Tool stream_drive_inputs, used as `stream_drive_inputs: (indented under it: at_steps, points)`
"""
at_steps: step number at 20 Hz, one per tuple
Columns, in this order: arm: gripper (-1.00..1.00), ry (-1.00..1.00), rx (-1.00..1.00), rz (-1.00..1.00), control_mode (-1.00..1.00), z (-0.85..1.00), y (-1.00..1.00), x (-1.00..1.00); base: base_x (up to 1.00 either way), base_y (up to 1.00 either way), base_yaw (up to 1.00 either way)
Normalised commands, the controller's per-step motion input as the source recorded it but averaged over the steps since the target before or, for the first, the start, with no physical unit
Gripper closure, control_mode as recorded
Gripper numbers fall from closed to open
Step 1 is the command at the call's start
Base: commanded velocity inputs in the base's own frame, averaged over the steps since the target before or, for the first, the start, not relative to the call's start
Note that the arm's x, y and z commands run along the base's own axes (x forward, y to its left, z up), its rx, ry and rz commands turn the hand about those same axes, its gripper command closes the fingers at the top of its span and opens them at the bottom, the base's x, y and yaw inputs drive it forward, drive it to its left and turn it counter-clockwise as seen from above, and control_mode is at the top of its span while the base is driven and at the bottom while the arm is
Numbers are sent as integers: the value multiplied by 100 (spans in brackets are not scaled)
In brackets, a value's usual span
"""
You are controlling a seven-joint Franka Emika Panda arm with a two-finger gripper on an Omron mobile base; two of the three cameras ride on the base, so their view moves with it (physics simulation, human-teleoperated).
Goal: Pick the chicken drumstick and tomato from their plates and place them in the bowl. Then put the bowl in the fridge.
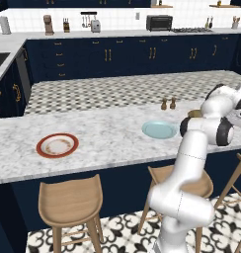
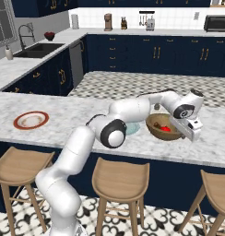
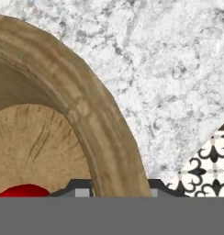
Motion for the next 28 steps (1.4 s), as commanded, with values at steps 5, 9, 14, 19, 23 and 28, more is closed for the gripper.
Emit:
stream_drive_inputs:
  at_steps: [5, 9, 14, 19, 23, 28]
  points:
    - [100, -9, -7, 5, -100, 37, 97, -92, 0, 0, 0]
    - [100, -9, -8, 4, -100, 56, 100, -81, 0, 0, 0]
    - [100, -5, -16, 1, -100, 39, 100, -65, 0, 0, 0]
    - [100, -1, -10, 0, -100, 17, 100, -57, 0, 0, 0]
    - [100, -2, 0, 0, -100, 36, 88, -19, 0, 0, 0]
    - [100, -2, 0, 0, -100, 12, 86, -45, 0, 0, 0]
